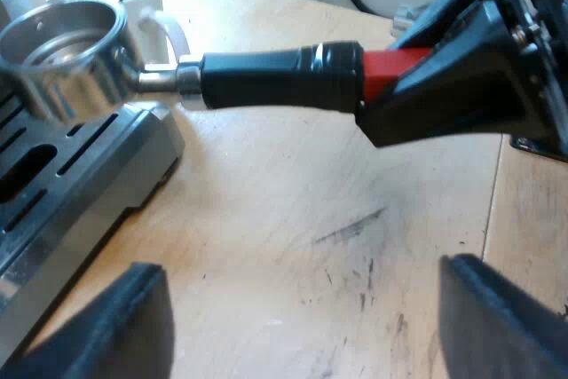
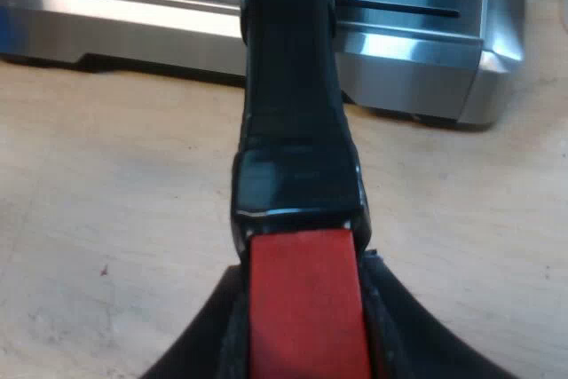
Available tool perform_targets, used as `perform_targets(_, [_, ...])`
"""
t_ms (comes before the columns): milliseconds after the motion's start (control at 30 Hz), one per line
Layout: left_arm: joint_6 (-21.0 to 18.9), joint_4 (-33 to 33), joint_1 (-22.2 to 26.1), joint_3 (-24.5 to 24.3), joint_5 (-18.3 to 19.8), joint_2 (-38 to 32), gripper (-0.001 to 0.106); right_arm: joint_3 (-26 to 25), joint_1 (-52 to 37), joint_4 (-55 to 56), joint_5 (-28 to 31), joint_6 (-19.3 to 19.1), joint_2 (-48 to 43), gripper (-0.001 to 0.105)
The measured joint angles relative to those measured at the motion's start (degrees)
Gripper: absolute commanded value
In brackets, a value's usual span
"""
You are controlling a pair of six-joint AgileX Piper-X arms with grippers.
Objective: Grind coffee beans and then tamp
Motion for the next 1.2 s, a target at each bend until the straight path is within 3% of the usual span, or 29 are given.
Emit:
perform_targets(133, [0.0,0.7,0.0,-0.2,0.0,-1.3,0.061,2.8,0.0,-2.6,-0.8,-0.6,-2.6,0.000])
perform_targets(367, [0.0,5.8,0.0,-0.3,0.0,-7.1,0.064,8.3,0.0,-10.3,-3.8,-8.7,-6.4,0.000])
perform_targets(433, [0.0,6.0,0.0,-0.3,0.0,-7.1,0.064,8.4,0.0,-10.8,-3.9,-8.9,-6.4,0.000])
perform_targets(467, [0.0,6.3,0.0,-0.3,0.0,-7.1,0.064,9.2,0.0,-13.6,-4.9,-12.4,-6.4,0.000])
perform_targets(533, [0.0,6.8,0.0,-0.3,0.0,-7.1,0.064,9.3,0.0,-14.0,-5.2,-13.0,-6.4,0.000])
perform_targets(600, [0.0,7.5,0.0,-0.3,0.0,-7.1,0.064,11.0,0.0,-18.8,-7.5,-18.8,-6.4,0.000])
perform_targets(667, [0.0,8.2,0.0,-0.3,0.0,-7.1,0.064,12.8,0.0,-22.2,-8.5,-21.8,-6.4,0.000])
perform_targets(900, [0.0,9.8,0.0,-0.3,0.0,-7.1,0.063,17.7,0.0,-28.8,-11.9,-24.6,-6.5,0.000])
perform_targets(1067, [0.0,10.1,0.0,-0.3,-0.1,-7.1,0.063,21.3,0.0,-33.8,-12.9,-29.7,-6.6,0.000])
perform_targets(1200, [0.0,10.1,0.0,-0.3,-0.2,-7.1,0.063,23.4,0.0,-36.7,-12.9,-30.0,-6.6,0.000])
